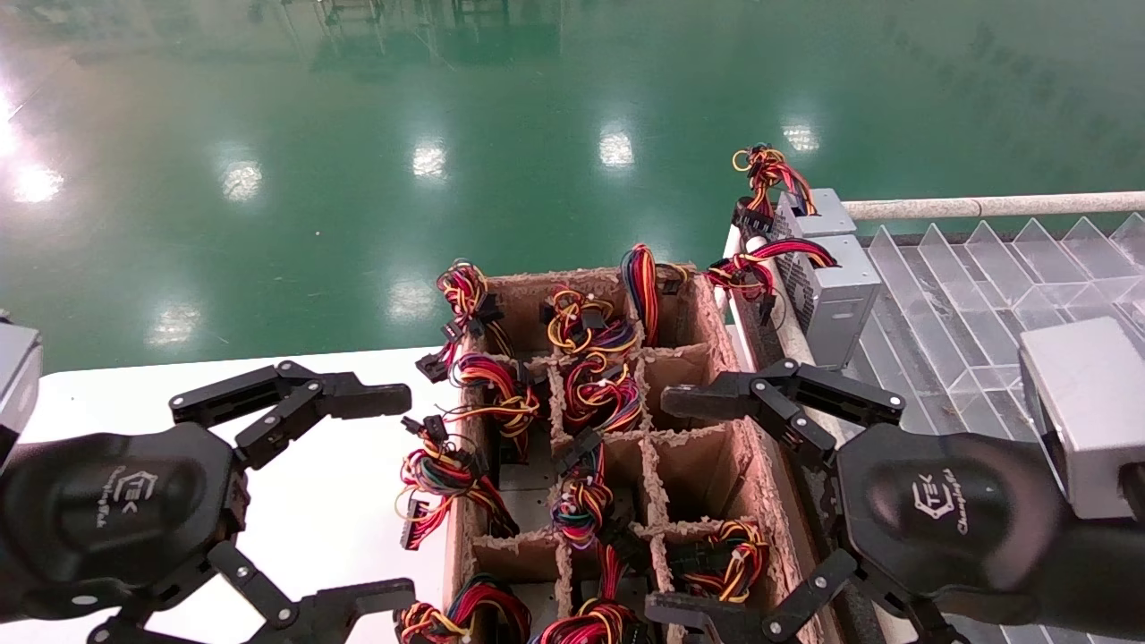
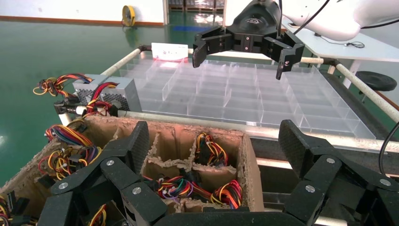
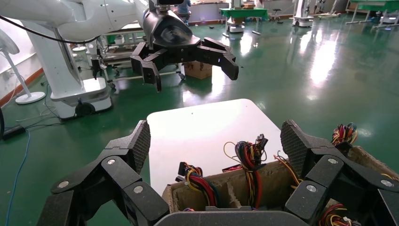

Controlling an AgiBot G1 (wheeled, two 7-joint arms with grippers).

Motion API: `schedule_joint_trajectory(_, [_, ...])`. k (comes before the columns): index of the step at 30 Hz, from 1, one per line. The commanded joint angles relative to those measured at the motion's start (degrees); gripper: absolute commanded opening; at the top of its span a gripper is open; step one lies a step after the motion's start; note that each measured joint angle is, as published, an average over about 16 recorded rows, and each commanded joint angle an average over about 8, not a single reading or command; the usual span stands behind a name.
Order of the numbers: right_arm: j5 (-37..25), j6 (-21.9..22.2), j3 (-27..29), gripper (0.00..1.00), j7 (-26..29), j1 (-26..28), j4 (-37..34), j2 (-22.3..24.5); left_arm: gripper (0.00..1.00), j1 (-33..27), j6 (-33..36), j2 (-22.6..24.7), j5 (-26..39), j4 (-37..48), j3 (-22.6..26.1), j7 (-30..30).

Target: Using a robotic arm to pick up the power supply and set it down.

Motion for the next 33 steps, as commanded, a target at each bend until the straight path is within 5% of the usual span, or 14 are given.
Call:
schedule_joint_trajectory(1, [0.0, 0.0, 0.0, 1.0, 0.0, 0.0, 0.0, 0.0, 1.0, 0.0, 0.0, 0.0, 0.0, 0.0, 0.0, 0.0])
schedule_joint_trajectory(12, [0.0, 0.0, 0.0, 1.0, 0.0, 0.0, 0.0, 0.0, 1.0, 0.0, 0.0, 0.0, 0.0, 0.0, 0.0, 0.0])
schedule_joint_trajectory(13, [0.0, 0.0, 0.0, 1.0, 0.0, 0.0, 0.0, 0.0, 0.93, 0.0, 0.0, 0.0, 0.0, 0.0, 0.0, 0.0])
schedule_joint_trajectory(20, [-0.07, 0.1, -0.02, 1.0, 0.02, 0.0, -0.05, -0.02, 0.06, 0.0, 0.0, 0.0, 0.0, 0.0, 0.0, 0.0])
schedule_joint_trajectory(21, [-0.2, 0.24, -0.06, 1.0, 0.06, 0.03, -0.1, -0.05, 0.0, 0.0, 0.0, 0.0, 0.0, 0.0, 0.0, 0.0])
schedule_joint_trajectory(26, [-2.85, 4.04, -0.5, 1.0, 0.87, 0.97, -0.45, -0.71, 0.0, 0.0, 0.0, 0.0, 0.0, 0.01, 0.0, 0.0])
schedule_joint_trajectory(33, [-13.62, 20.26, -2.19, 1.0, 4.39, 3.6, 1.82, -3.44, 0.0, -0.01, 0.01, 0.0, 0.0, 0.01, 0.0, 0.0])
